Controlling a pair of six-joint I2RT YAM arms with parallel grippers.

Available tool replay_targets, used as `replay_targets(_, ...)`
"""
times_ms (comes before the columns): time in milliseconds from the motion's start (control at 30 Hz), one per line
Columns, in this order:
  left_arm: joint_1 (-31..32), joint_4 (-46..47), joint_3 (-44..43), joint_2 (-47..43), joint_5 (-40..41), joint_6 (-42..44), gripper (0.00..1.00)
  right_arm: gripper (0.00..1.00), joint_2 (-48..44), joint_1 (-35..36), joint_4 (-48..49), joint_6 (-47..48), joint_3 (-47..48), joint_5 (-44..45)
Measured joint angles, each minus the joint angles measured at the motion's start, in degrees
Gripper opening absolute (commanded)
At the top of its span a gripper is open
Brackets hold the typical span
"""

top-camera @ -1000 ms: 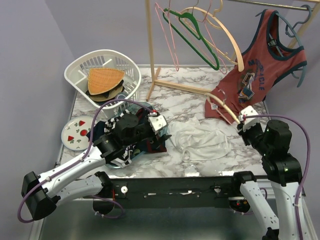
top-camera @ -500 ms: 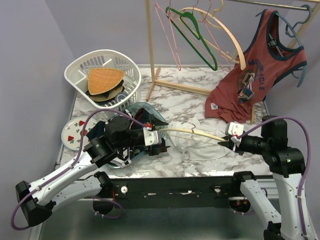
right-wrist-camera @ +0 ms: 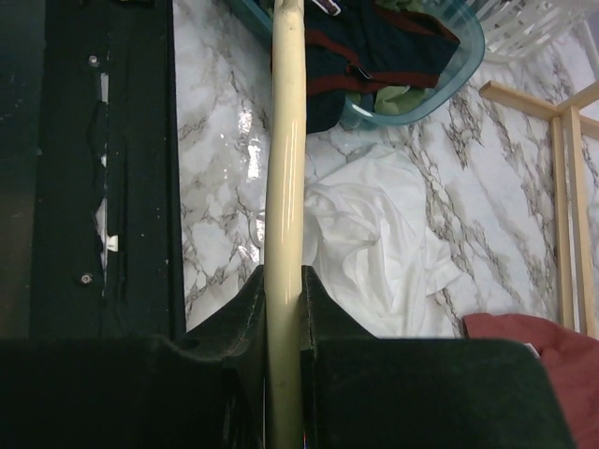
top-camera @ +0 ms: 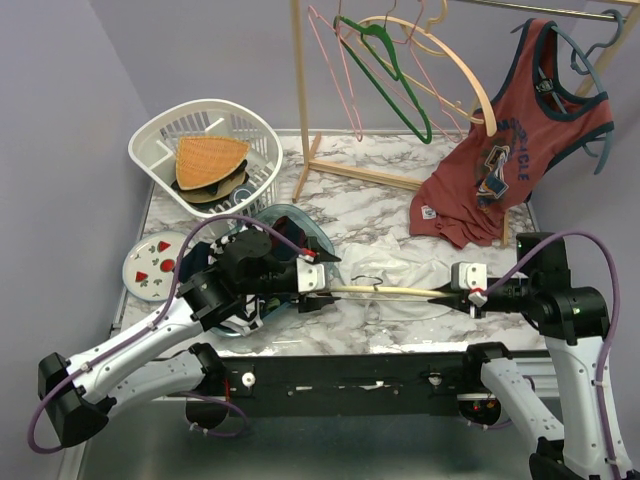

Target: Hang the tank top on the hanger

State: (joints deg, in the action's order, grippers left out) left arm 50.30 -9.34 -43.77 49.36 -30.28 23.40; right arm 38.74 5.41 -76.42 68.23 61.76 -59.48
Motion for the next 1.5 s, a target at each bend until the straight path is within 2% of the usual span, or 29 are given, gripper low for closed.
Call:
replay_targets(100,0.00,-0.98,-0.02,1.57,-1.53,0.11,0.68,0.01,0.00,0.00,-0.13,0.15,0.00,-0.20)
replay_targets(200,0.00,-2.01,-0.07,2.62,-2.99,0.20,0.35,0.01,0.35,0.00,-0.13,0.20,0.00,-0.20)
replay_targets(233,0.00,-2.45,-0.13,2.91,-3.37,0.48,0.12,0.01,0.57,0.00,-0.13,0.20,0.00,-0.22)
replay_targets(267,0.00,-2.95,-0.24,3.23,-3.87,0.24,0.00,0.01,0.76,0.00,-0.11,0.20,0.00,-0.24)
replay_targets(333,0.00,-3.65,-0.57,3.89,-4.81,0.42,0.00,0.01,1.42,0.00,-0.02,0.20,0.00,-0.24)
replay_targets(433,0.00,-4.09,-0.68,4.20,-5.66,0.20,0.00,0.19,2.32,-0.15,-0.15,0.28,-0.02,-0.28)
replay_targets(467,-0.13,-4.11,-0.76,4.22,-5.84,-0.24,0.00,0.32,2.69,-0.15,-0.15,0.28,0.00,-0.39)
replay_targets(567,-0.46,-4.48,-0.90,4.59,-6.16,-1.66,0.00,0.55,4.48,-0.17,-0.22,0.44,0.00,-0.85)
replay_targets(667,-0.28,-4.87,-2.91,7.19,-6.45,-3.85,0.00,0.66,8.11,-0.15,-0.22,0.33,0.02,-2.64)
replay_targets(700,-0.22,-5.20,-3.61,7.96,-6.47,-4.42,0.00,0.66,9.01,-0.15,-0.20,0.68,0.04,-3.10)
replay_targets(967,3.56,-7.96,-11.78,16.11,-5.33,-7.02,0.00,0.68,18.27,1.88,-0.28,0.02,4.68,-5.38)
replay_targets(1233,8.28,-12.87,-19.63,22.16,0.22,-6.12,0.00,0.59,20.24,6.29,-0.24,-6.12,5.07,-5.38)
replay_targets(1333,9.42,-14.62,-21.90,24.22,2.23,-5.38,0.00,0.49,20.11,7.39,-0.02,-8.59,5.05,-5.14)
replay_targets(1367,9.73,-15.23,-22.64,24.92,3.06,-5.03,0.00,0.40,20.11,7.45,0.02,-9.22,5.05,-5.01)
replay_targets(1500,10.21,-17.00,-23.96,26.21,4.98,-4.55,0.00,0.26,20.11,7.65,0.07,-10.84,5.03,-3.98)
